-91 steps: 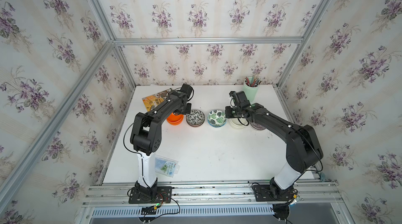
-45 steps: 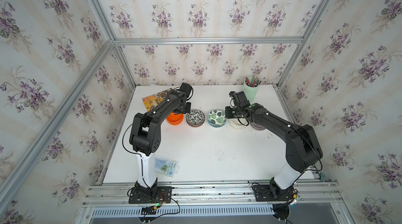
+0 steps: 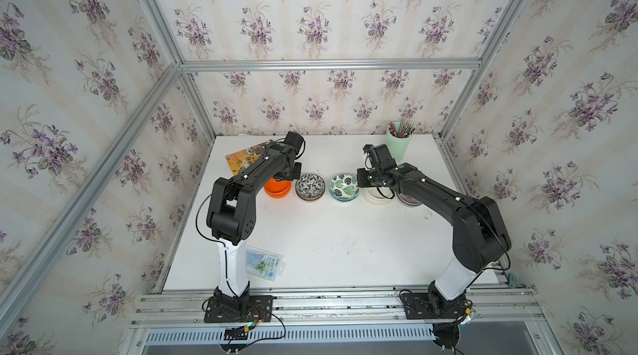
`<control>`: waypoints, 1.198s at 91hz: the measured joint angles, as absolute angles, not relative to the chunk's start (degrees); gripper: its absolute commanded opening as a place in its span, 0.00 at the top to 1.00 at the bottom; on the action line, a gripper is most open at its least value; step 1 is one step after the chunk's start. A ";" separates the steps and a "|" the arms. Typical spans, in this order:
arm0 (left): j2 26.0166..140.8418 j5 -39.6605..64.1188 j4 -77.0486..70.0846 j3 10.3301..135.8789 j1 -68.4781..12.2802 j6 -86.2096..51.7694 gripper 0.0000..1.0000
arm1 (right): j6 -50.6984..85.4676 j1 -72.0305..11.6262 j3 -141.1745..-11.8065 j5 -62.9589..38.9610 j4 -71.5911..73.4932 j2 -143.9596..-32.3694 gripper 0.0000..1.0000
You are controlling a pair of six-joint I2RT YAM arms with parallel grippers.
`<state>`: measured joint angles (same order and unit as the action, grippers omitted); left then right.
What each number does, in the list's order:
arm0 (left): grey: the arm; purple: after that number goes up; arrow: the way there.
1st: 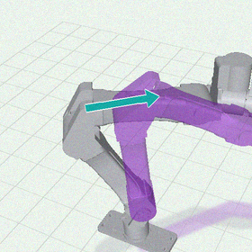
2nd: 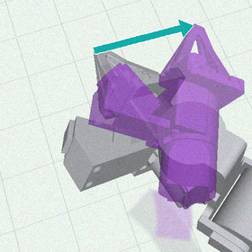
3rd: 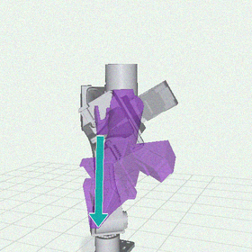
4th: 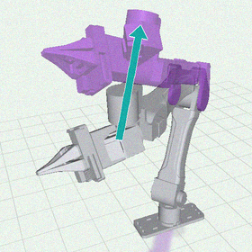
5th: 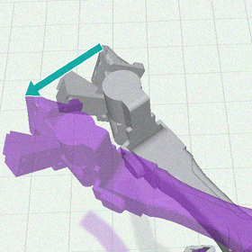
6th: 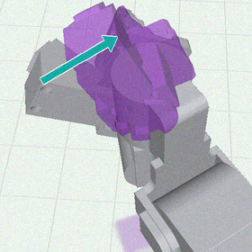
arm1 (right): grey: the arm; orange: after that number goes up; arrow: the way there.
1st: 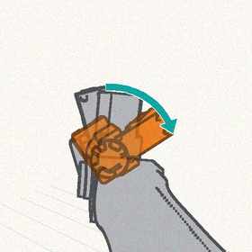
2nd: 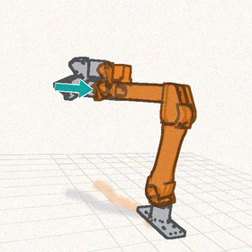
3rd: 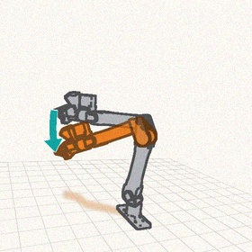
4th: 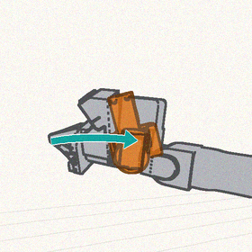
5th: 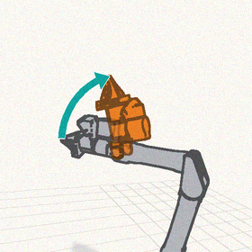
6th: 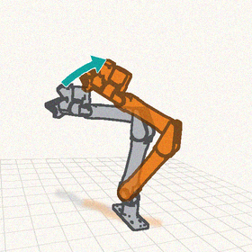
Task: Stack the bowls
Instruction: Adjust the bowl at the center of the board.
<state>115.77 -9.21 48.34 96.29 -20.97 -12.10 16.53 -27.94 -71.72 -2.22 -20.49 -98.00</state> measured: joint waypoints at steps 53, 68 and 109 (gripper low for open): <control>115.66 -9.21 48.03 98.21 -20.91 -12.05 0.86 | 16.51 -27.94 -71.85 -2.22 -20.43 -98.65 0.84; 116.66 -9.21 48.10 97.82 -20.91 -12.08 0.86 | 16.49 -27.94 -71.85 -2.22 -20.45 -98.65 0.85; 114.80 -9.21 47.86 97.23 -20.88 -12.08 0.85 | 16.49 -27.94 -71.81 -2.20 -20.45 -98.65 0.85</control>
<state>114.80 -9.21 47.86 97.23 -20.88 -12.08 16.49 -27.94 -71.81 -2.20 -20.45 -98.65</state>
